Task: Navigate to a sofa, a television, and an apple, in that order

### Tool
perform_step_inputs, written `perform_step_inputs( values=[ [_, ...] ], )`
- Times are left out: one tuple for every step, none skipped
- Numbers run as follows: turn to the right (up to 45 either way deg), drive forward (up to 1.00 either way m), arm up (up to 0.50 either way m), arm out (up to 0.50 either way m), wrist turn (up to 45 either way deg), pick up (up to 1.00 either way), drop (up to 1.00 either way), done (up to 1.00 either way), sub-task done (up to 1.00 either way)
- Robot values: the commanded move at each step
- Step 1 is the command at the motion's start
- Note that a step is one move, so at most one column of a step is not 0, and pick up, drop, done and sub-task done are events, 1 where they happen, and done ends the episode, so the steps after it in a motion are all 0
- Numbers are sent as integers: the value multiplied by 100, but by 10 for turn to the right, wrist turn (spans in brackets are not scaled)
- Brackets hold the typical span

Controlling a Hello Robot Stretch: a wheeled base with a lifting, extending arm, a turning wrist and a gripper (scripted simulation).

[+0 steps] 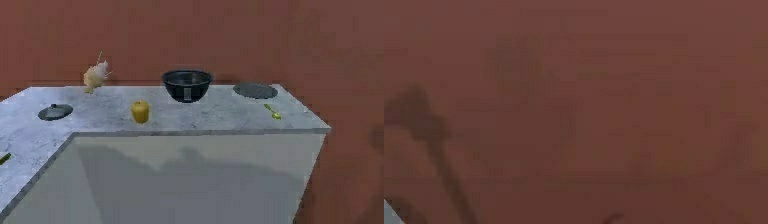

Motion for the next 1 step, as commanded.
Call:
perform_step_inputs(
  values=[
    [-60,0,0,0,0,0,0,0,0]
  ],
)
